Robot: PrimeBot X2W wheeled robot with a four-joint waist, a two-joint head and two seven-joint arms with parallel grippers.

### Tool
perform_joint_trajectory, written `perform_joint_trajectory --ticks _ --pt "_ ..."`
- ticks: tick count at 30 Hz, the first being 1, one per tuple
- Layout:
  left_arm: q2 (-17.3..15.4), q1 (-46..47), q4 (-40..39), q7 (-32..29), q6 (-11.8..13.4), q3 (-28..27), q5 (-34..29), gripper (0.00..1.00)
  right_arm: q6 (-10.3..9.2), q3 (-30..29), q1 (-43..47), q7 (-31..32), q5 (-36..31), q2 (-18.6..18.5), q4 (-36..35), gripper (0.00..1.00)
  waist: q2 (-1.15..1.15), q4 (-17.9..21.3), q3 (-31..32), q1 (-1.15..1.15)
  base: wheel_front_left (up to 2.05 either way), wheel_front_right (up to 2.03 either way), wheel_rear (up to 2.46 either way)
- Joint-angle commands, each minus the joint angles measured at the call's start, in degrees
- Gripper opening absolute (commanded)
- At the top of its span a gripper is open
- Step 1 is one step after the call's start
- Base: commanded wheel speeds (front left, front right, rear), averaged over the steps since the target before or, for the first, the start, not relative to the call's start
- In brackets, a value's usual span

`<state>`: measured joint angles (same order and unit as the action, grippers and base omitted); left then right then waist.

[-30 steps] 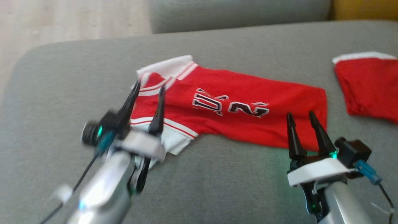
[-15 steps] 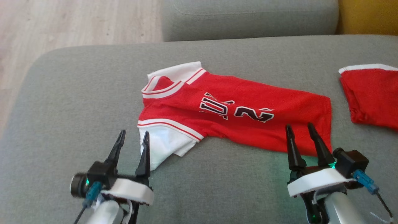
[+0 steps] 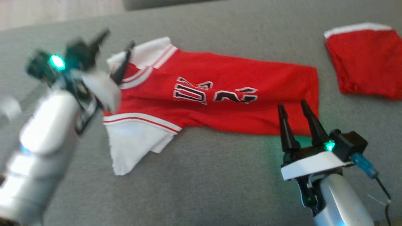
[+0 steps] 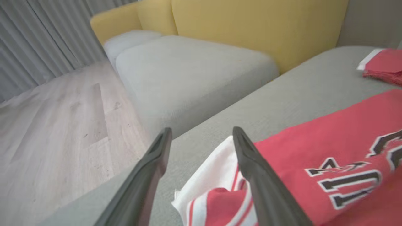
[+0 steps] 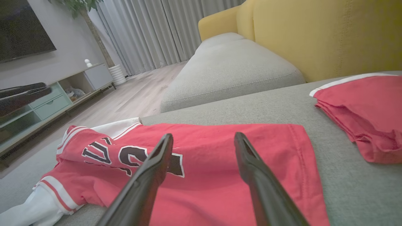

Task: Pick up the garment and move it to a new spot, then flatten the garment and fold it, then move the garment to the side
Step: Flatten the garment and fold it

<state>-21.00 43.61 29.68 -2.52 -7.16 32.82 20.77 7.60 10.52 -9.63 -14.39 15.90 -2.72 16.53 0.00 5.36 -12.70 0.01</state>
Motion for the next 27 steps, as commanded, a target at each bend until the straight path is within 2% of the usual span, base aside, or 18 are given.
perform_joint_trajectory --ticks 1,6,9,13,20,21,22,23,27 --pt "-3.2 5.6 0.5 -3.9 -0.2 0.1 2.1 1.0 -0.11 1.9 -2.0 -0.6 0.7 -0.2 -2.3 1.0 0.0 4.2 -4.5 -0.01 0.0 0.0 0.0" --pt "-9.1 15.1 1.7 -14.6 -0.3 12.7 11.2 1.0 -0.11 3.5 -3.7 -0.6 2.2 -0.2 -3.3 1.0 0.0 7.7 -8.7 -0.01 0.0 0.0 0.0" --pt "-13.1 19.4 2.7 -18.9 -0.3 18.8 15.2 1.0 -0.11 4.4 -4.5 -0.6 2.9 -0.2 -3.8 1.0 0.0 9.4 -10.7 -0.01 0.0 0.0 0.0" --pt "-16.4 23.1 5.2 -19.4 -0.3 24.4 16.8 1.0 -0.11 5.0 -5.2 -0.6 3.8 -0.2 -4.4 1.0 0.0 11.2 -12.2 -0.01 0.0 0.0 0.0" --pt "-17.6 25.3 6.2 -18.3 -0.3 31.1 24.3 0.98 -0.11 5.0 -5.4 -0.6 4.2 -0.2 -4.8 1.0 0.0 12.4 -13.2 -0.01 0.0 0.0 0.0" --pt "-17.8 25.7 6.3 -18.2 -0.3 31.8 25.3 0.43 -0.11 5.0 -5.4 -0.6 4.2 -0.2 -4.8 1.0 0.0 12.5 -13.3 -0.01 0.0 0.0 0.0" --pt "-18.0 26.1 6.7 -18.1 -0.3 32.2 26.3 0.18 -0.11 5.0 -5.5 -0.6 4.3 -0.2 -4.8 1.0 0.0 12.5 -13.4 -0.01 0.0 0.0 0.0" --pt "-18.1 26.8 7.2 -17.5 -0.3 32.3 26.9 0.0 -0.11 5.0 -5.6 -0.6 4.3 -0.2 -4.9 1.0 0.0 12.6 -13.6 -0.01 0.0 0.0 0.0" --pt "-17.9 29.4 10.9 -13.8 -0.3 31.8 26.4 0.0 -0.11 5.0 -5.9 -0.6 4.3 -0.2 -5.1 1.0 0.0 12.6 -14.1 -0.01 0.0 0.0 0.0"
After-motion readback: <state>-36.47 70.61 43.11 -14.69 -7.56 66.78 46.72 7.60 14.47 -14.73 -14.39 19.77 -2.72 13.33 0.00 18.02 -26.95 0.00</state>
